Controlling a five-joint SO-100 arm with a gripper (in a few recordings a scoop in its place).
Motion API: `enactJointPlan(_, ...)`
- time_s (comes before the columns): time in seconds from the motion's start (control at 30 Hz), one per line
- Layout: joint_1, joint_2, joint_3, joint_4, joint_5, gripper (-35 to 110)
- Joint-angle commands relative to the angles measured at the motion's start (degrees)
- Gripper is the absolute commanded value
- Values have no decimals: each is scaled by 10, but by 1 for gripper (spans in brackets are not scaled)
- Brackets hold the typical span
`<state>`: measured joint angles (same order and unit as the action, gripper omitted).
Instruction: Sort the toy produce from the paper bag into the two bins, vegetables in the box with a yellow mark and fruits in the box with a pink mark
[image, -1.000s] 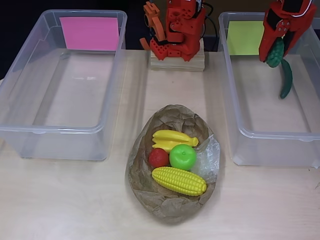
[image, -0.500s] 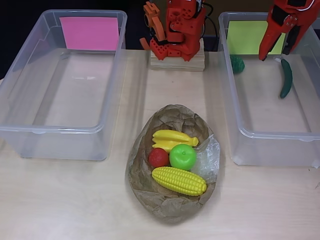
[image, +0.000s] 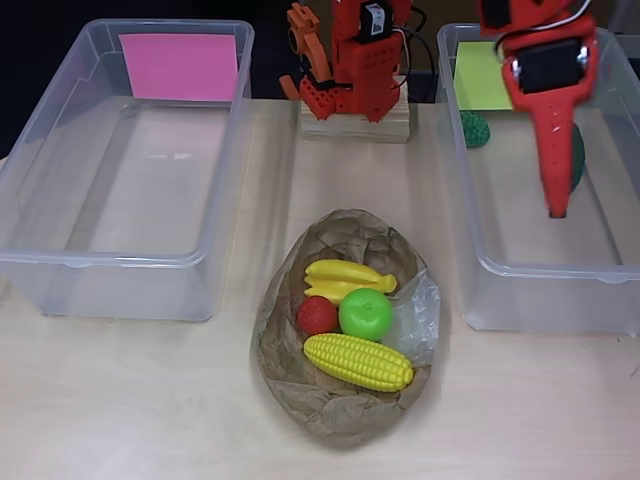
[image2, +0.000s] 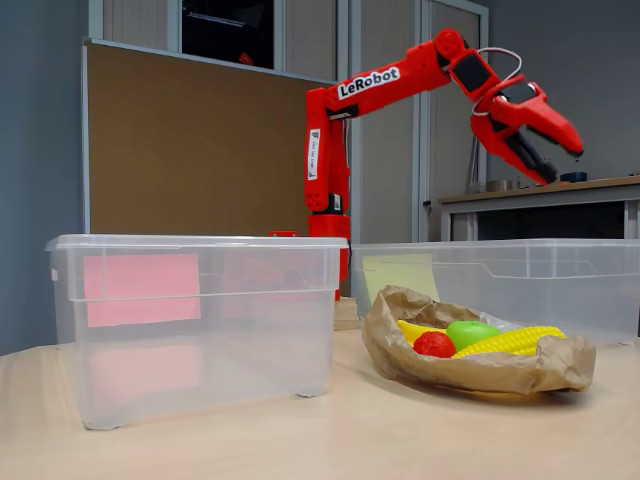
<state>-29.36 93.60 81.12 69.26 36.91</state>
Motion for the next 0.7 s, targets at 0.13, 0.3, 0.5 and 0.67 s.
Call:
enactJointPlan(0.13, 160, -62, 2, 6, -13, 32)
enactJointPlan(0.3, 186, -134, 4, -18, 67, 31)
enactJointPlan(0.5, 167, -192, 7, -48, 223, 29)
enactJointPlan(0.67, 156, -216, 39, -47, 325, 28)
